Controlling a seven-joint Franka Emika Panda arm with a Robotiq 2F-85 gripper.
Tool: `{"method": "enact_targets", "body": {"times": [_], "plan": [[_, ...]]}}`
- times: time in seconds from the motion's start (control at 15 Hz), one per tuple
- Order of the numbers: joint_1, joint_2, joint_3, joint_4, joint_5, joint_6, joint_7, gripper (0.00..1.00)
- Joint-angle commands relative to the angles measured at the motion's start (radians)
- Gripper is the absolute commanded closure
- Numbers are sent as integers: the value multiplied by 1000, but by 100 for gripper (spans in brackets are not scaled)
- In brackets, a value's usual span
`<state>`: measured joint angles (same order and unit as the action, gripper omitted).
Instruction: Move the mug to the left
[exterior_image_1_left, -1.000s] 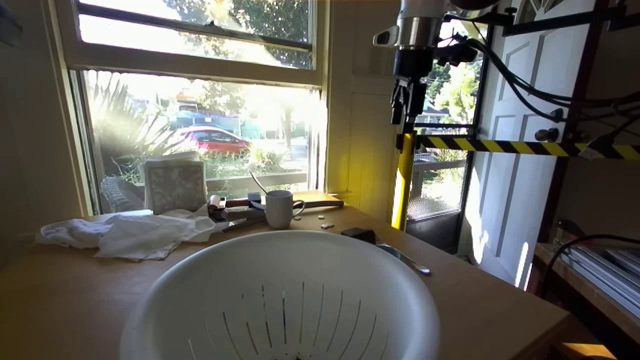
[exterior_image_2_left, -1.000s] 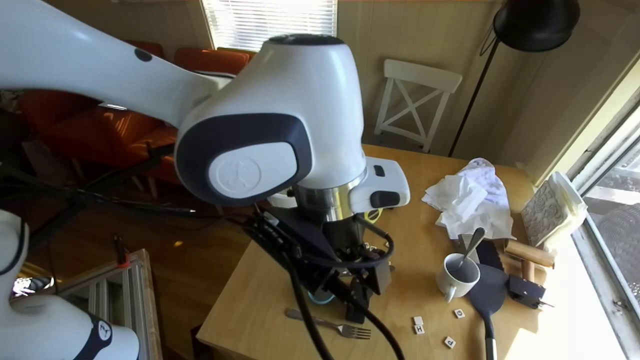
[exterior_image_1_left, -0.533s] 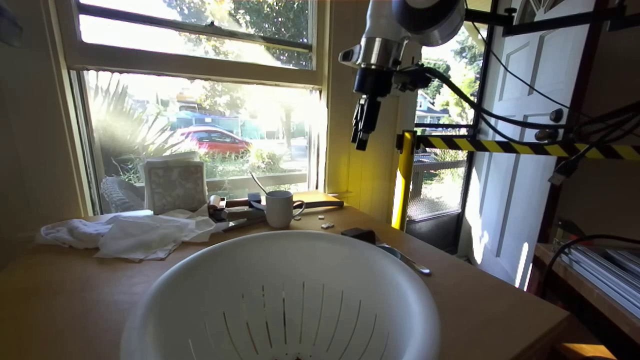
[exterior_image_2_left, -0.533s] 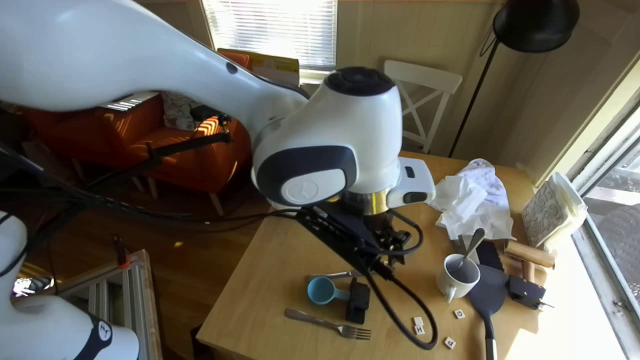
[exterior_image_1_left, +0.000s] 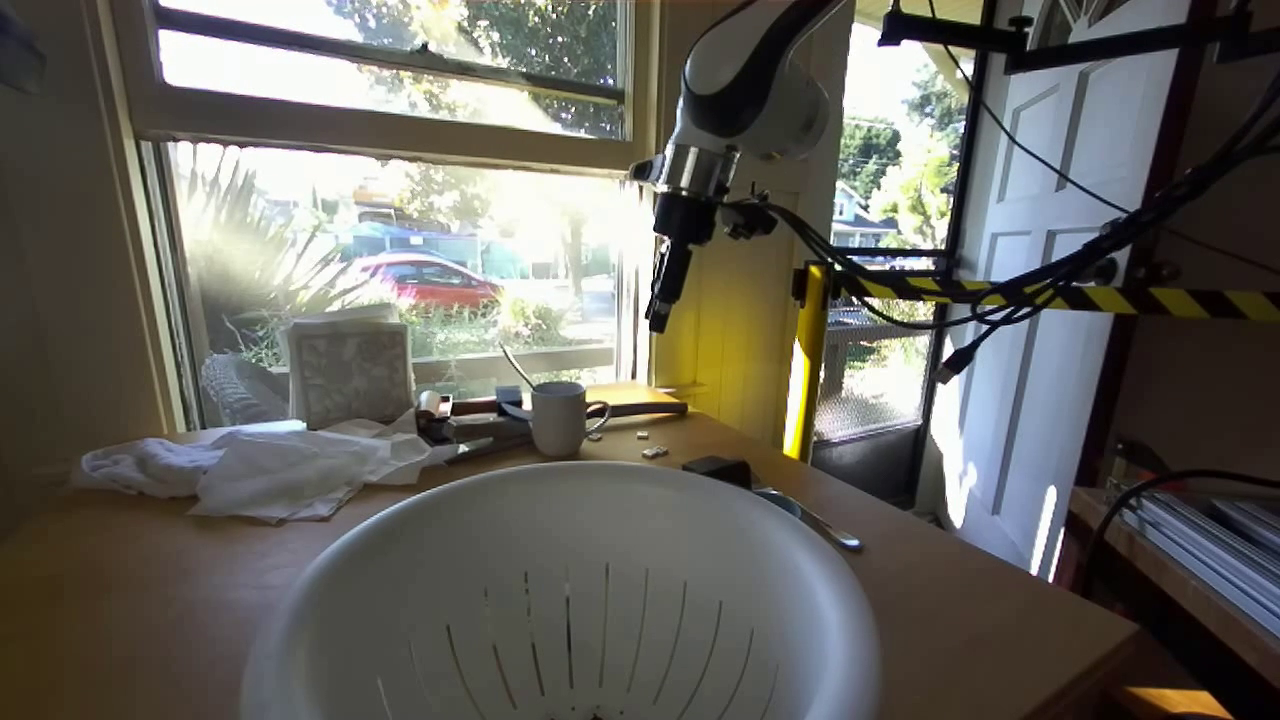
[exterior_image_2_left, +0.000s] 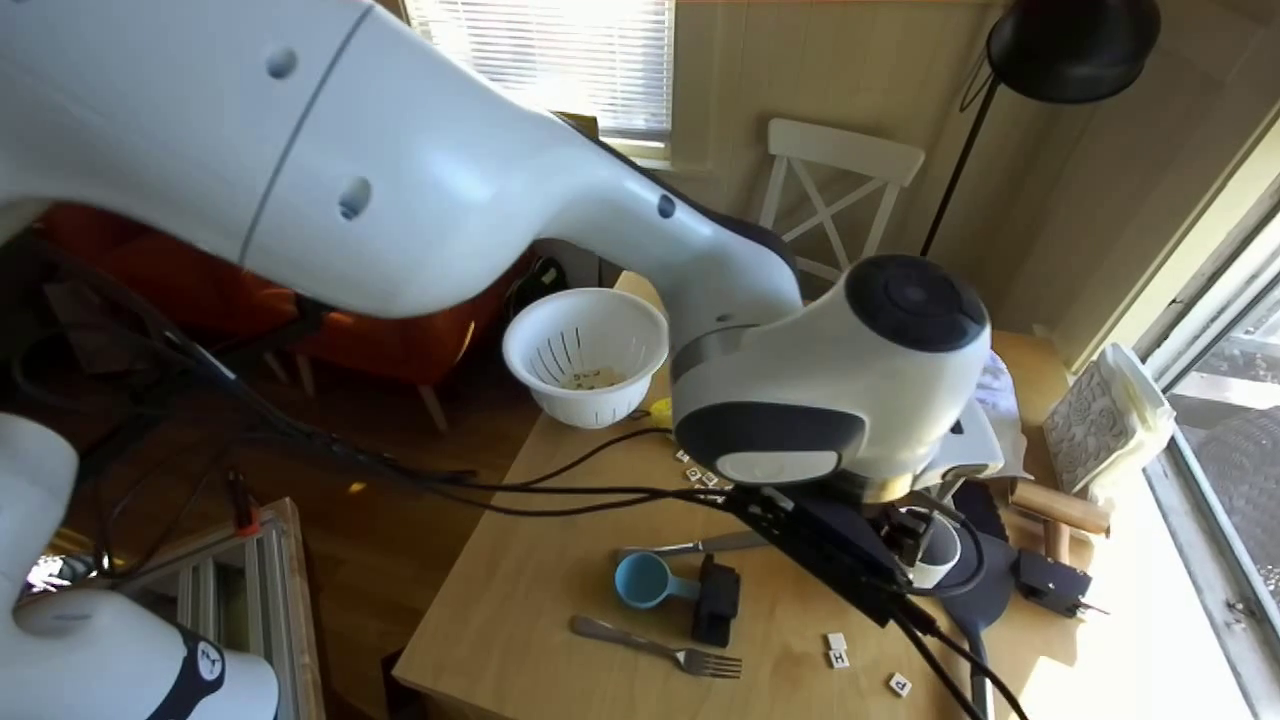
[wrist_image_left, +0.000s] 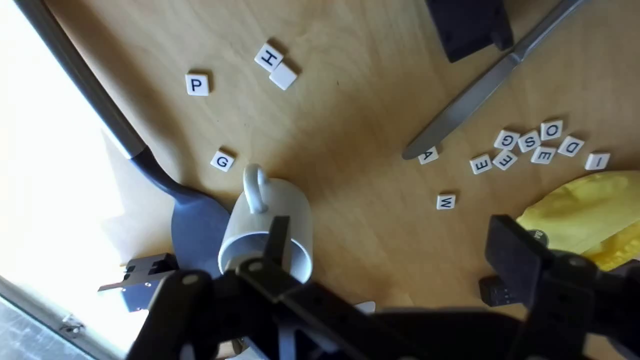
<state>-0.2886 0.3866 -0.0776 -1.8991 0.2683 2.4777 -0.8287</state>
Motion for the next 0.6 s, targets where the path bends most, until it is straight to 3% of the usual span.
{"method": "enact_targets", "body": {"times": [0.0, 0.33, 0.4, 0.53], "plan": [[-93, 146, 66, 200, 55, -97, -126, 0], [-128, 281, 77, 328, 26, -73, -143, 0], [-115, 213, 69, 243, 9, -55, -126, 0], [-123, 253, 73, 280, 7, -55, -125, 0]]}}
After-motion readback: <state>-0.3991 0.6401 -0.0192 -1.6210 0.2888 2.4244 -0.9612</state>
